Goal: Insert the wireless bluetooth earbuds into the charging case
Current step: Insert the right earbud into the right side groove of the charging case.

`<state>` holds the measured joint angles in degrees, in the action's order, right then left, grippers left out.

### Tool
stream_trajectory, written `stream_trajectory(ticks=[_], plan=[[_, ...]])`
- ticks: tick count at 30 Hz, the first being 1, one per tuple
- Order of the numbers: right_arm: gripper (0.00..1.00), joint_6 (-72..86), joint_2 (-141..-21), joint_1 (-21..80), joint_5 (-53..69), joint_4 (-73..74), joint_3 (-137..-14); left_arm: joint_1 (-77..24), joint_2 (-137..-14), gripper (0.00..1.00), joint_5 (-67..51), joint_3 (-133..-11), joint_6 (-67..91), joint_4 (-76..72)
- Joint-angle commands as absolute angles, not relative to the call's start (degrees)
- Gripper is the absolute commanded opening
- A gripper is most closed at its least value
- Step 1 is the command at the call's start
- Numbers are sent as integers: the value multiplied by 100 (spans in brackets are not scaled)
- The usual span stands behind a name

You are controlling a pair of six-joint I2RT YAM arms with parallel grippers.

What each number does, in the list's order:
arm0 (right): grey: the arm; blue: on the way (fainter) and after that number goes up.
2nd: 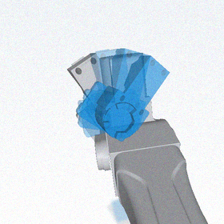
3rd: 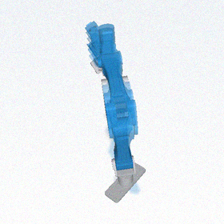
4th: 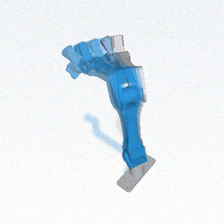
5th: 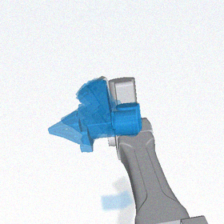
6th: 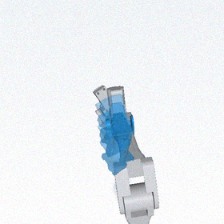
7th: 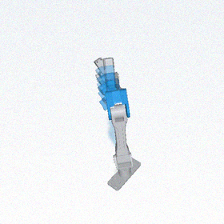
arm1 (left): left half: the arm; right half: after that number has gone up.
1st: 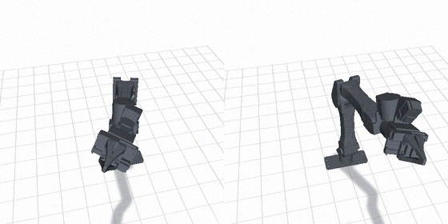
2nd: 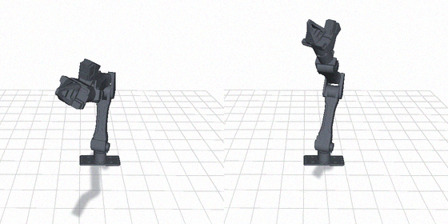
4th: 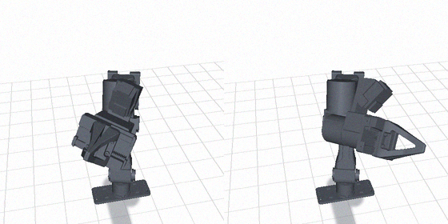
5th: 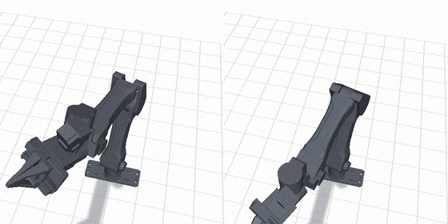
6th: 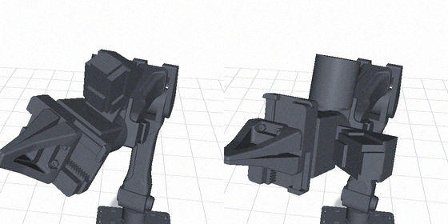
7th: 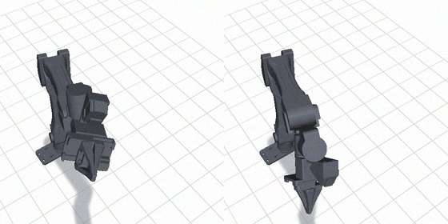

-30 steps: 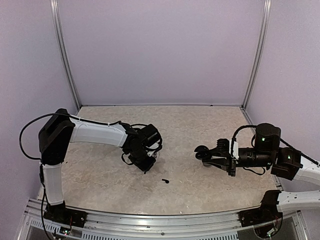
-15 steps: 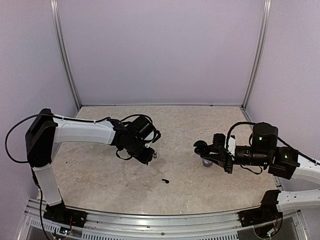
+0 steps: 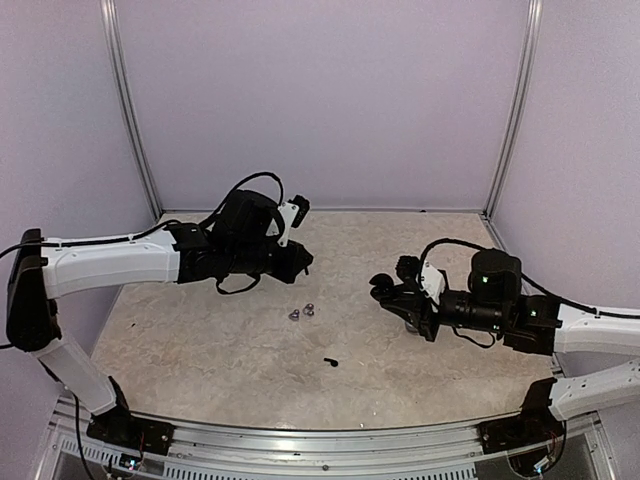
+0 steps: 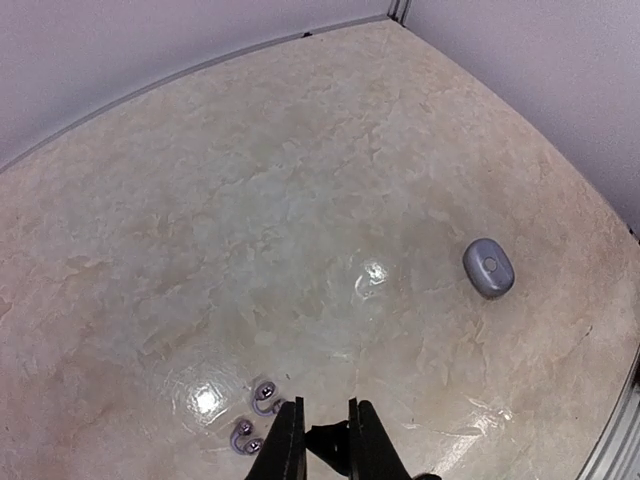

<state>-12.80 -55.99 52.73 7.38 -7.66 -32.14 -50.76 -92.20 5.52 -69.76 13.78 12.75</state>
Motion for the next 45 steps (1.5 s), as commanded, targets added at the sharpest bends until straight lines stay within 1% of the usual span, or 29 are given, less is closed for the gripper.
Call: stream_trajectory(ticks=[1,10,15,19,23,28,36,45], plan=[[0,-939,-5958,5308,566,-1602,-3208,-5221,-8892,13,580,-6898,1442,519],[0,-240,-6441,5300,117,-2041,-3405,-5756,-8637,12,617,-6778,1490,-241],[0,68,-6571,5300,47,-1986,-3507,-5980,-8734,11,659,-6752,1661,-641],[0,453,-6664,5300,44,-1827,-3677,-6075,-9032,11,824,-6953,1773,-628],[0,770,-6581,5294,-203,-1735,-3734,-6149,-9161,11,1002,-6984,1858,-800],[0,818,-6546,5295,-18,-1790,-3726,-6253,-9291,10,1256,-7074,1862,-931],[0,915,-6614,5295,-89,-1669,-3778,-6315,-9360,10,1227,-7148,1870,-1036],[0,844,-6618,5302,164,-1661,-3822,-6355,-9507,10,1314,-7277,1814,-1081]])
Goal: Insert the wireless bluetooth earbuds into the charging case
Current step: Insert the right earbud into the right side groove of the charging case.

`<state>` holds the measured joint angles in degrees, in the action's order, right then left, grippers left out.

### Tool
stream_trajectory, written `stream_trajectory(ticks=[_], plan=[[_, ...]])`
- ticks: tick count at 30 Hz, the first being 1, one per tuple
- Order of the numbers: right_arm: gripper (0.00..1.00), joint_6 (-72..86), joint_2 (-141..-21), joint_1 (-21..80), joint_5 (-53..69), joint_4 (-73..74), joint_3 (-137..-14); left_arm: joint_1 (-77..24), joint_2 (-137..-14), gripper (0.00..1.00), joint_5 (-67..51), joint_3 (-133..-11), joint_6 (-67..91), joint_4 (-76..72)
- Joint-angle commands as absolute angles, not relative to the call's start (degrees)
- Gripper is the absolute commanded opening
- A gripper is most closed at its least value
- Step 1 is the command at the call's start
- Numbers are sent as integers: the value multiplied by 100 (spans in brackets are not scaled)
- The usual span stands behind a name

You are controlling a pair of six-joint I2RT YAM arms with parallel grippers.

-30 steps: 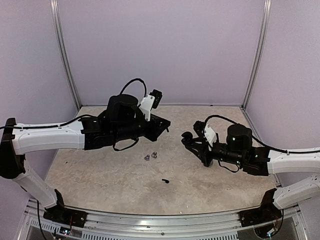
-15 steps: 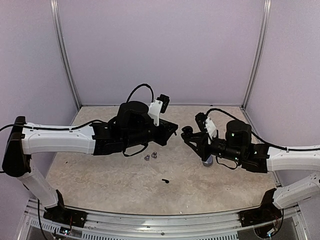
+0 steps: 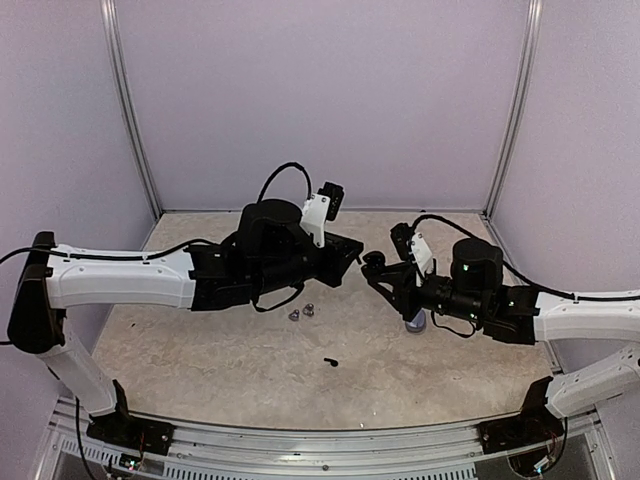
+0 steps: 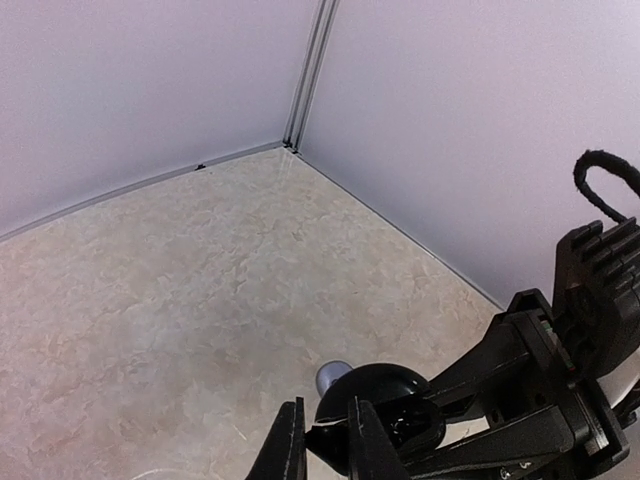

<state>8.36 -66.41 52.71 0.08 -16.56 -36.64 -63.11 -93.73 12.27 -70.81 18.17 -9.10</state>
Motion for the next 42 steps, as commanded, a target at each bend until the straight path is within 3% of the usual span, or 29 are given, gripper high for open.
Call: stream_trajectory(ticks=[1,42], plan=[[0,843,-6611,5300,167,-1661,-3831,-6367,-9514,10,1322,-7285,1801,-1081],[0,828,-6434,5299,203,-1916,-3806,-6421,-9655,9,1294,-7321,1618,-967]])
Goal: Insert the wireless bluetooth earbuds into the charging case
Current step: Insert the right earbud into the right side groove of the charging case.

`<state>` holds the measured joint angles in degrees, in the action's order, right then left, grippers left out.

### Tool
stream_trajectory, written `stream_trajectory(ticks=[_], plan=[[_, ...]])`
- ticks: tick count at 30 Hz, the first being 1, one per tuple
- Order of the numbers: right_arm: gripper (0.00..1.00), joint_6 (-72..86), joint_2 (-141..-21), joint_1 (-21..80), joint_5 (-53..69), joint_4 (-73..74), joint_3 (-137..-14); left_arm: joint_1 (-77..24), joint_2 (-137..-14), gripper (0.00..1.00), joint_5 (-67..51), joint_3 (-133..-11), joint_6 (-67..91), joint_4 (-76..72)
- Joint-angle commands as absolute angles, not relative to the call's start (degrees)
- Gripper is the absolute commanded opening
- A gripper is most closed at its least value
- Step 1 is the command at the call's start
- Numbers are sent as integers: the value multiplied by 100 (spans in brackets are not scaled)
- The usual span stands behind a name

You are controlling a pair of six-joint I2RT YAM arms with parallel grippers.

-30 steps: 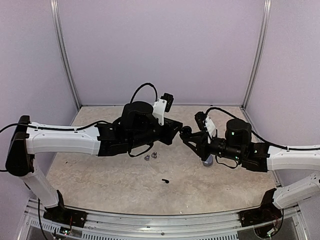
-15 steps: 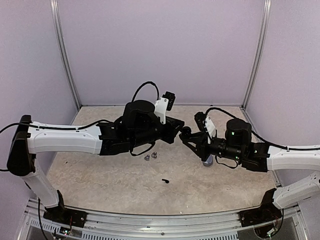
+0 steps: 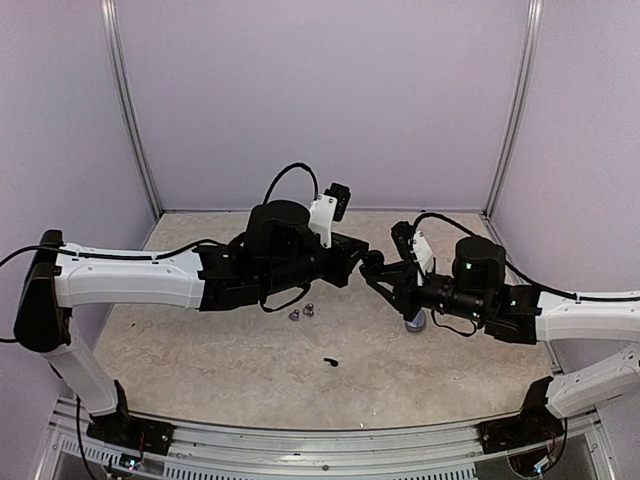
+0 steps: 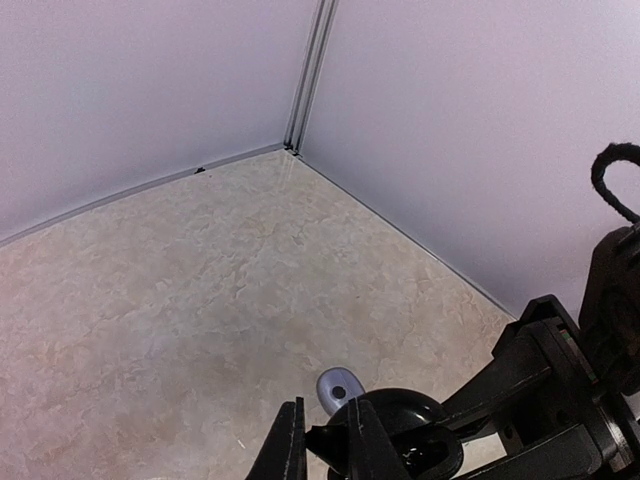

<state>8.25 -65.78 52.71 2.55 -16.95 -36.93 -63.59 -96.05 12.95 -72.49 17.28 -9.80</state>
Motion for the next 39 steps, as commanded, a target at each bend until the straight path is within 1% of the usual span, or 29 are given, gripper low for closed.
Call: stream_trajectory(ticks=[1,13,27,39], plan=[[0,837,-6431,5299,202,-1920,-3806,-6425,-9658,9,1284,-7317,1611,-967],[0,869,-6473,5299,141,-1989,-3832,-6523,-9666,9,1193,-7282,1507,-1035],[0,861,-6363,5299,134,-2022,-3789,-6562,-9664,9,1377,-7238,1453,-998],[0,782,-6268,5300,512,-2055,-3612,-6284,-9424,9,1287,-7347,1197,-882]])
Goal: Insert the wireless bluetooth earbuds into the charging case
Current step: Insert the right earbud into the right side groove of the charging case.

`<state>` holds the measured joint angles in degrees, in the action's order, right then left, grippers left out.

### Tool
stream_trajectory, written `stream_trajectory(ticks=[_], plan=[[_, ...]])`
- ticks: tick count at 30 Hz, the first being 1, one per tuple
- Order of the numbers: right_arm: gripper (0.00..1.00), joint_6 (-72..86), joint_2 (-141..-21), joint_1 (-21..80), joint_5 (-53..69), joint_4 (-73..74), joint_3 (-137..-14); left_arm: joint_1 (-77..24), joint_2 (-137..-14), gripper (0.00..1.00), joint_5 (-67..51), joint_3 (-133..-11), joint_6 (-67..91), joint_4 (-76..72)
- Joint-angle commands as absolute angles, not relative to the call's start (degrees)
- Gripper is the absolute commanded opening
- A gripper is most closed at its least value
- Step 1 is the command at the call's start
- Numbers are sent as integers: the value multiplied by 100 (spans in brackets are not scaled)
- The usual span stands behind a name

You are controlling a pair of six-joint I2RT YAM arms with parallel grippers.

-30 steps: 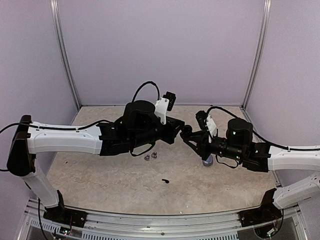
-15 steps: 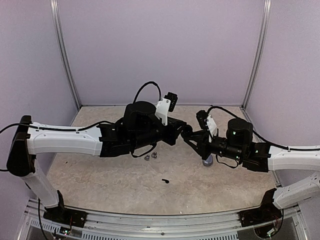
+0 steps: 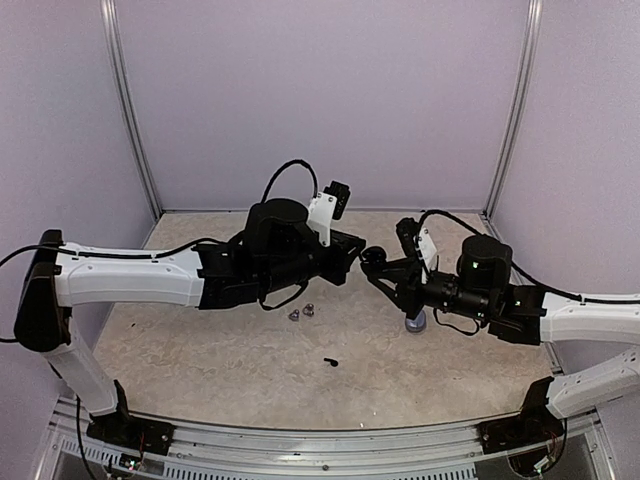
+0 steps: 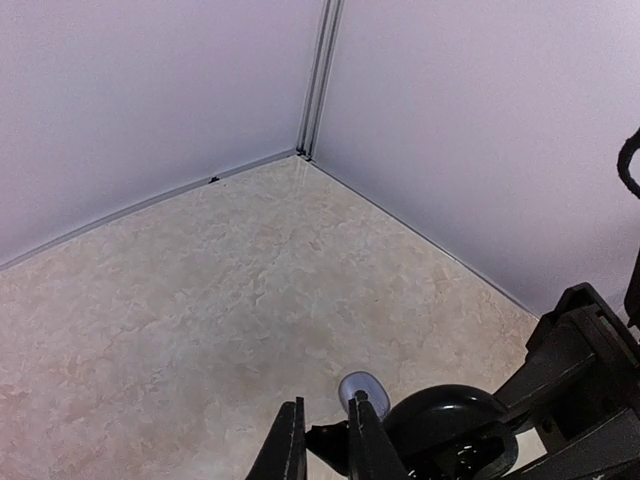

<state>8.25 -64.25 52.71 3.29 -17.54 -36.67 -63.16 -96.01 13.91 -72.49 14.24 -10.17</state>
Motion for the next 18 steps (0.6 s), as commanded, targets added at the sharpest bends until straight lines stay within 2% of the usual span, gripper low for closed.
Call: stream_trajectory(ticks=[1,9,18], plan=[[0,784,-6267,5290,468,-2037,-3612,-6290,-9358,9,1290,-7322,1166,-873],[0,850,-6327,5212,361,-1938,-3656,-6388,-8895,9,1078,-6946,1010,-904],[0,341,-6292,5204,630,-1855,-3681,-6398,-8951,8,211,-7084,1073,-605]])
